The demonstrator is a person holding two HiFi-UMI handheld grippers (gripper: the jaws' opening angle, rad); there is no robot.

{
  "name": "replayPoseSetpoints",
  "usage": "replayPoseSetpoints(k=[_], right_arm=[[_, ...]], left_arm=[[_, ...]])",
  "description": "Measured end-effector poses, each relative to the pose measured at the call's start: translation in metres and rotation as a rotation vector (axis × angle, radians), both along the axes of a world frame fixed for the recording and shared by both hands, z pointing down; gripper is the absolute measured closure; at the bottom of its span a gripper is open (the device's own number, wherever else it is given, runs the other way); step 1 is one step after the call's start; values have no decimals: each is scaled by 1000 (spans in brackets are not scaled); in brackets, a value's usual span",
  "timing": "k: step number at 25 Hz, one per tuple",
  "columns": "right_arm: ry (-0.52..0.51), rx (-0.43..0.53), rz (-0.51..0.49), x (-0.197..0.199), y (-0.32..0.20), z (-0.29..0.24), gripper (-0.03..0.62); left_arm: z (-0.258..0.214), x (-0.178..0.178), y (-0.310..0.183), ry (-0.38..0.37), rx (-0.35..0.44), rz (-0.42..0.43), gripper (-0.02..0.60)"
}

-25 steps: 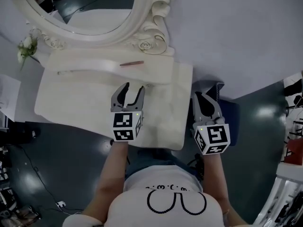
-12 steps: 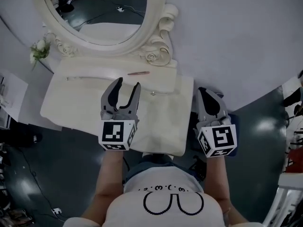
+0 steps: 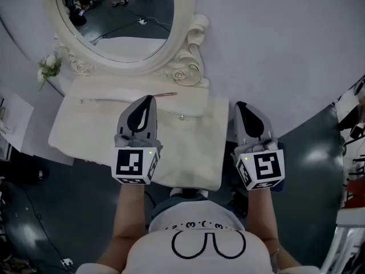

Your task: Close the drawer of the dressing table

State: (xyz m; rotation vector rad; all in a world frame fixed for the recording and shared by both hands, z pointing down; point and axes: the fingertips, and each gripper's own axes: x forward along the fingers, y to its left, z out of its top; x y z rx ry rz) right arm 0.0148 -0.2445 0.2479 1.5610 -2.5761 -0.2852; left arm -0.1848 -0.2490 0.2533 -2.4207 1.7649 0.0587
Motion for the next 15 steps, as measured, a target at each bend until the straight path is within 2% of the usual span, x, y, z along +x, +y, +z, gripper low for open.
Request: replayPoseSetpoints(k=[15], right_arm=[[4,7,22,0,0,-4,594]], left_arm=[[-12,-10,-1,-3,6,-10,584]])
